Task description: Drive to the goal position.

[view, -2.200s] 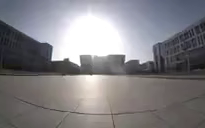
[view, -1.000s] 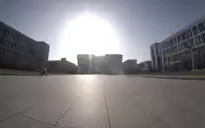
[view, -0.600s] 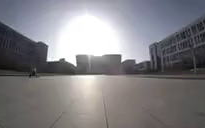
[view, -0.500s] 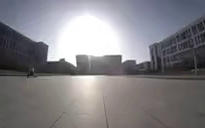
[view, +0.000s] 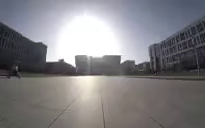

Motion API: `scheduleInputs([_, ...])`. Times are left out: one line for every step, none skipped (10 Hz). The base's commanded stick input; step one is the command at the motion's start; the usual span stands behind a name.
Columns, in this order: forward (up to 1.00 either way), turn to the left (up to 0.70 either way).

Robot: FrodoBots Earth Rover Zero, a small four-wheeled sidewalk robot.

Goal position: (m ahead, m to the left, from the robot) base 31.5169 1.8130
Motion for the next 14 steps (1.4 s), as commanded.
scheduleInputs([1.0, 0.03])
scheduleInputs([1.0, 0.03])
scheduleInputs([1.0, 0.03])
scheduleInputs([1.0, 0.07])
scheduleInputs([1.0, 0.41])
scheduleInputs([1.0, 0.43])
scheduleInputs([1.0, 0.28])
scheduleInputs([1.0, 0.11])
scheduleInputs([1.0, 0.38])
scheduleInputs([1.0, 0.43])
scheduleInputs([1.0, 0.31])
scheduleInputs([1.0, 0.07])
scheduleInputs([1.0, 0.03])
scheduleInputs([1.0, 0.03])
